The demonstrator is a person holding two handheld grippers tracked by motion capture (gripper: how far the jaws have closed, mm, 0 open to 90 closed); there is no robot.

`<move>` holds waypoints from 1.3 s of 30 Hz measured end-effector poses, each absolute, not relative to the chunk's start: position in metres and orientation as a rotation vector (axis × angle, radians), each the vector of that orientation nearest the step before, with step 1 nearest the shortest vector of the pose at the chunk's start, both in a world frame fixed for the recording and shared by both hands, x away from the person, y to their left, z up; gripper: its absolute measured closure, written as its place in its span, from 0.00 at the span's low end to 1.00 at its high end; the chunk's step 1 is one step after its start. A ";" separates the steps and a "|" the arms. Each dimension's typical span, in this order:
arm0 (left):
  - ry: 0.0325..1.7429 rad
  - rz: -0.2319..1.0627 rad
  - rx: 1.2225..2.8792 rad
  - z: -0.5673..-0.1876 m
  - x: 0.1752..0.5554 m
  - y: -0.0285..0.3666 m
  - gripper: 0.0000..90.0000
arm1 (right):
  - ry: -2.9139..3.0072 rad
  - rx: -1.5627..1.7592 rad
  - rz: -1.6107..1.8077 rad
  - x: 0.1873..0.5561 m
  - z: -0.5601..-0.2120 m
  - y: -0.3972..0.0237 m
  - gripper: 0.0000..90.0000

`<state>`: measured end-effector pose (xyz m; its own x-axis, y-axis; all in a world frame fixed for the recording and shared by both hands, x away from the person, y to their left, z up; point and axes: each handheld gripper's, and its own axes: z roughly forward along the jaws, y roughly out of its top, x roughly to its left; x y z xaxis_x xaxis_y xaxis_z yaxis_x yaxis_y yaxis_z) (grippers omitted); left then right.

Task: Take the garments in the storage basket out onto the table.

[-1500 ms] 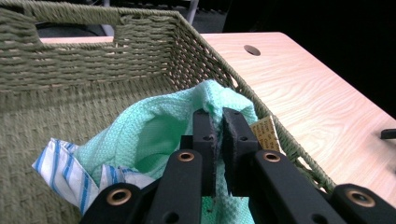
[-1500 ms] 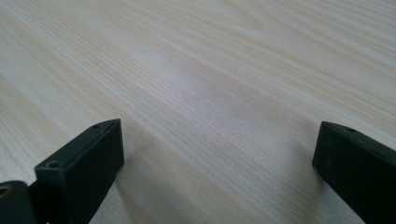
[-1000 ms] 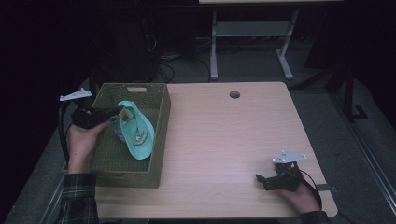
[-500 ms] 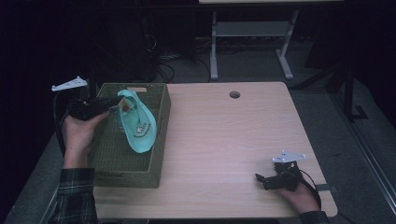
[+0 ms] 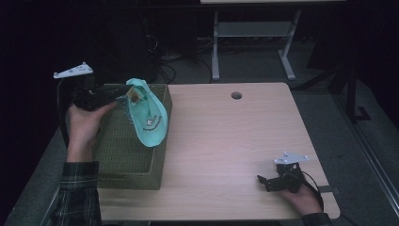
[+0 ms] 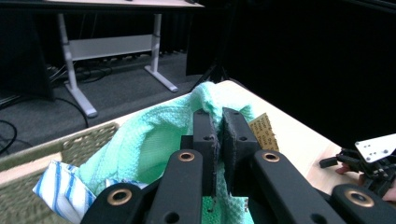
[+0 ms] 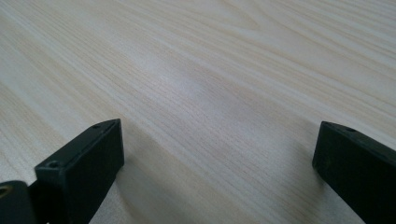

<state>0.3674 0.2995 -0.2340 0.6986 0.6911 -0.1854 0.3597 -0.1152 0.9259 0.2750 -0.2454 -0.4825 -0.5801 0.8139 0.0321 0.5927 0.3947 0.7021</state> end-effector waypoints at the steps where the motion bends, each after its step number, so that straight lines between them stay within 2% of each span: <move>1: 0.839 0.348 1.723 -0.232 0.367 0.297 0.94 | 2.341 1.224 0.982 0.275 -0.482 -0.245 0.01; 15: 0.753 0.298 1.739 -0.225 0.367 0.262 0.94 | 2.342 1.231 0.982 0.275 -0.482 -0.245 0.01; 39: 0.643 0.146 1.838 -0.262 0.374 0.174 0.94 | 2.342 1.230 0.982 0.275 -0.482 -0.245 0.01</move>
